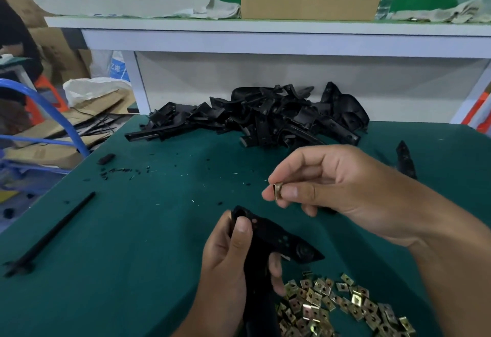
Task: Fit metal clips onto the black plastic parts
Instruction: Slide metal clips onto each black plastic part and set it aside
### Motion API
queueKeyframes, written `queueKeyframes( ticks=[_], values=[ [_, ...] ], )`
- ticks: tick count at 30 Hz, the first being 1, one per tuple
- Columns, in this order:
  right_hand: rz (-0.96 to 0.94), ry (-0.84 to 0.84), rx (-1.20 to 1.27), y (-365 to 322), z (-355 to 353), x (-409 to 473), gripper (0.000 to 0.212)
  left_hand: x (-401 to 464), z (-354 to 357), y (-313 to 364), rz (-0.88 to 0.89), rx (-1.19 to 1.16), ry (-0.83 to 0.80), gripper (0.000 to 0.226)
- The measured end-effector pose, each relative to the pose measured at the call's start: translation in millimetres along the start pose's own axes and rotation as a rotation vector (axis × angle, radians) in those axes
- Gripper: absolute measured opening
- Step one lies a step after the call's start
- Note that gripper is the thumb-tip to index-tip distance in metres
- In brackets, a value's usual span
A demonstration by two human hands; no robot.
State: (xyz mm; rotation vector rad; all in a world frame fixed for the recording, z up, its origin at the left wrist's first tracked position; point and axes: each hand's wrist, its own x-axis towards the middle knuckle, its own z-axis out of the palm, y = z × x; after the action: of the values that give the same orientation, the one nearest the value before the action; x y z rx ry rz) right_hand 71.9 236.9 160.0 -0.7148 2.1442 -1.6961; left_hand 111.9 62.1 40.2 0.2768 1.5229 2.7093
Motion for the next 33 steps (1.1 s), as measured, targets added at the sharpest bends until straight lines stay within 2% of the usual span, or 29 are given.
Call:
queueKeyframes(
  ticks=[4, 9, 14, 19, 24, 33],
  values=[
    [-0.006, 0.008, 0.002, 0.4, -1.4, -0.4, 0.012, -2.6, 1.9, 2.1, -0.004, -0.011, -0.058, 0.062],
    [0.000, 0.023, -0.007, 1.3, -2.9, 0.6, 0.015, -3.5, 3.6, 3.1, -0.009, -0.018, -0.036, 0.071],
    [0.000, 0.056, -0.055, 3.8, -1.4, 1.6, 0.015, -3.8, 2.8, 2.3, 0.001, -0.017, -0.049, 0.063],
    [0.031, 0.040, -0.068, 4.5, -2.3, 1.4, 0.010, -3.6, 3.6, 0.5, -0.011, -0.002, -0.039, 0.066],
    [0.040, 0.003, -0.098, 3.7, -4.5, 0.1, 0.017, -3.8, 3.8, 0.8, -0.006, -0.008, -0.018, 0.076],
    [0.065, -0.016, -0.121, 4.9, -5.8, -1.0, 0.017, -5.0, 1.7, 0.2, 0.010, 0.016, -0.042, 0.068]
  ],
)
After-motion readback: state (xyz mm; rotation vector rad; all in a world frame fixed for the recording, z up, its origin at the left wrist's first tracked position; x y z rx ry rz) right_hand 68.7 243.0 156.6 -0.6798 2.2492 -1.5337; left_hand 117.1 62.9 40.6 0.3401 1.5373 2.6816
